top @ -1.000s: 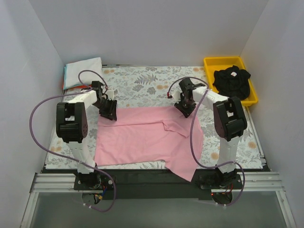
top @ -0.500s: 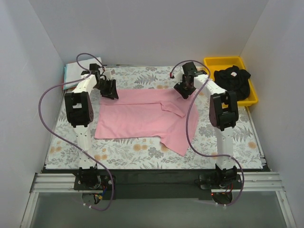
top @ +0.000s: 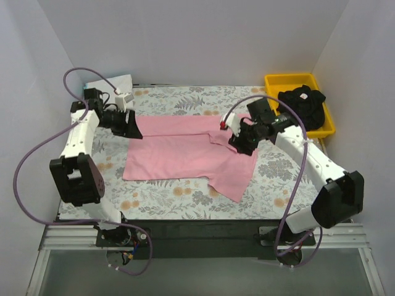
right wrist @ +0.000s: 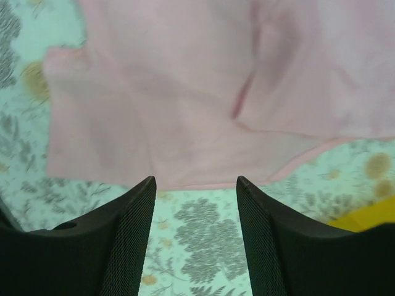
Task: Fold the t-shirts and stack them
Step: Fold the tshirt
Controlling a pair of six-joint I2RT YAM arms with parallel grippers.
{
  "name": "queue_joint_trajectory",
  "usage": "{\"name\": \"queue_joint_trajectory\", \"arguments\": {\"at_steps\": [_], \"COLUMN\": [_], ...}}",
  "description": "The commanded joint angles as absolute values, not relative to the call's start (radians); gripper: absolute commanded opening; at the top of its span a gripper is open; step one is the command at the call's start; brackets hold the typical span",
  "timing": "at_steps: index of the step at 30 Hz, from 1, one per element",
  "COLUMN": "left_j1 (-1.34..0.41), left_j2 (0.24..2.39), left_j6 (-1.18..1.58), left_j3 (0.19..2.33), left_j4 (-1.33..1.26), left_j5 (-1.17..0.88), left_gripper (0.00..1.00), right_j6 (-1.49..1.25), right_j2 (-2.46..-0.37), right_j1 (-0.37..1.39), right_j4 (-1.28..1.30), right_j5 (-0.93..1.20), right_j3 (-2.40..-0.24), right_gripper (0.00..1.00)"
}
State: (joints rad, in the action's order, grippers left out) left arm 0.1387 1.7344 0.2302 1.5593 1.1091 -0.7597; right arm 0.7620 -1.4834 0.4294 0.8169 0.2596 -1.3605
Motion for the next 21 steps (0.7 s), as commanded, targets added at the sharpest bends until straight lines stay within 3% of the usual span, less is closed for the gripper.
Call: {"name": "queue_joint_trajectory", "arguments": {"at_steps": [1, 8, 21], "left_j1": [0.146, 0.144, 0.144], "left_j2": [1.622, 1.447, 1.457], "left_j6": [0.033, 0.003, 0.032], "left_j3": [1.374, 1.135, 1.118], "left_j4": [1.178, 0.993, 0.973], "left_j5": [-0.769, -0.654, -0.62], "left_gripper": [0.52, 0.52, 0.52], "right_j6": [0.754, 0.686, 0.603], "right_j2": [-1.433, -1.377, -1.404], "right_j1": [0.523, 0.618, 0.744], "right_j4": [0.882, 0.75, 0.51], "right_j5": [0.241, 0.147, -0.063], "right_j3": [-1.157, -0.934, -0.755], "right_gripper": [0.61, 0.59, 0.61]}}
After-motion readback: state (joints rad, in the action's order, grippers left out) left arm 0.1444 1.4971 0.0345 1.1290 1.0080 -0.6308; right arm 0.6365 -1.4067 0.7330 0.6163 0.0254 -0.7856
